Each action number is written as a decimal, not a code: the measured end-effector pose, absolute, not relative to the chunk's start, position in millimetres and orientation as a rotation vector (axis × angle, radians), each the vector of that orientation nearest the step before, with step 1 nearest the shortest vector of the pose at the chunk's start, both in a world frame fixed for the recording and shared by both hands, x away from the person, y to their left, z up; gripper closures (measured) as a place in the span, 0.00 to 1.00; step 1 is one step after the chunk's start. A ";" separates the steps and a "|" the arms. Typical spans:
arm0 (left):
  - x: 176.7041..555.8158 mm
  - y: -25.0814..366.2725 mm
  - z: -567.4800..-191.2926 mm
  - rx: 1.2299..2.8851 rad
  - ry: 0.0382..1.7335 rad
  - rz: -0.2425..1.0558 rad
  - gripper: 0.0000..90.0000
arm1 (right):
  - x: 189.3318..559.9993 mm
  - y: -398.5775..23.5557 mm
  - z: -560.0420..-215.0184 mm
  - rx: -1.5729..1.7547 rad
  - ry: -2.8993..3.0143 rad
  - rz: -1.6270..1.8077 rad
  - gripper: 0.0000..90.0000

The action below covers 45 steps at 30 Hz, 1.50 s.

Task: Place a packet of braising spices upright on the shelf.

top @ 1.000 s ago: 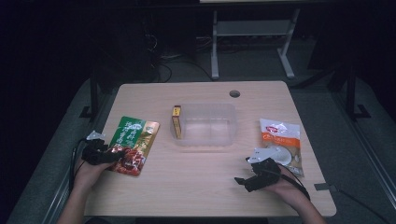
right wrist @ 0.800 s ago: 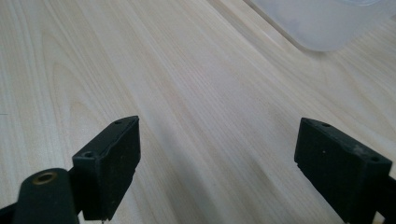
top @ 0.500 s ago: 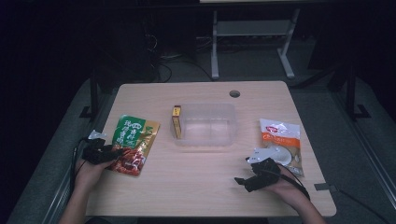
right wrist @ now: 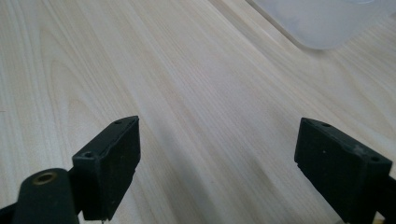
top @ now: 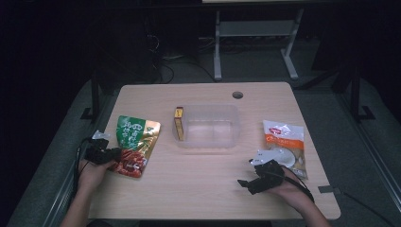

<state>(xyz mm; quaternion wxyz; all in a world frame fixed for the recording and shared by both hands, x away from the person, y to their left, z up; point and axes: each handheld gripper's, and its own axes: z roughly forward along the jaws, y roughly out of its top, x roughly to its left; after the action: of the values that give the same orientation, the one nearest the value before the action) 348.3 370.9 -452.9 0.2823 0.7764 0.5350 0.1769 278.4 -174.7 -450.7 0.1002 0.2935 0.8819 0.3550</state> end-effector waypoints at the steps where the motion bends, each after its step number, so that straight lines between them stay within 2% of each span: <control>1: 348.0 371.2 -452.5 2.081 1.426 0.474 0.97 | 278.7 -175.2 -450.5 0.861 2.614 1.047 0.15; 4: 347.3 374.3 -451.8 2.062 1.409 0.452 0.99 | 277.8 -173.7 -447.3 0.834 2.642 1.047 0.06; 16: 337.8 386.8 -436.0 1.990 1.334 0.444 1.00 | 275.3 -168.6 -447.2 0.799 2.694 1.029 0.07; 25: 326.1 390.5 -413.0 1.929 1.243 0.499 1.00 | 277.6 -173.5 -446.5 0.821 2.668 1.045 0.07; 35: 309.8 379.5 -386.6 1.906 1.122 0.502 1.00 | 278.4 -174.2 -445.7 0.841 2.668 1.056 0.06; 37: 307.2 374.9 -382.7 1.908 1.093 0.500 1.00 | 278.3 -174.0 -444.5 0.844 2.660 1.053 0.04; 45: 299.6 348.7 -369.1 1.942 0.964 0.457 1.00 | 279.1 -176.9 -438.5 0.913 2.664 1.148 0.06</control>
<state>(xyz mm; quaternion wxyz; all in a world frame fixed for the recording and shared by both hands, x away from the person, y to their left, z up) 299.6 348.7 -369.1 0.4466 0.7843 0.3891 0.1846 279.1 -176.9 -438.5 0.0501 0.2999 0.8749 0.3769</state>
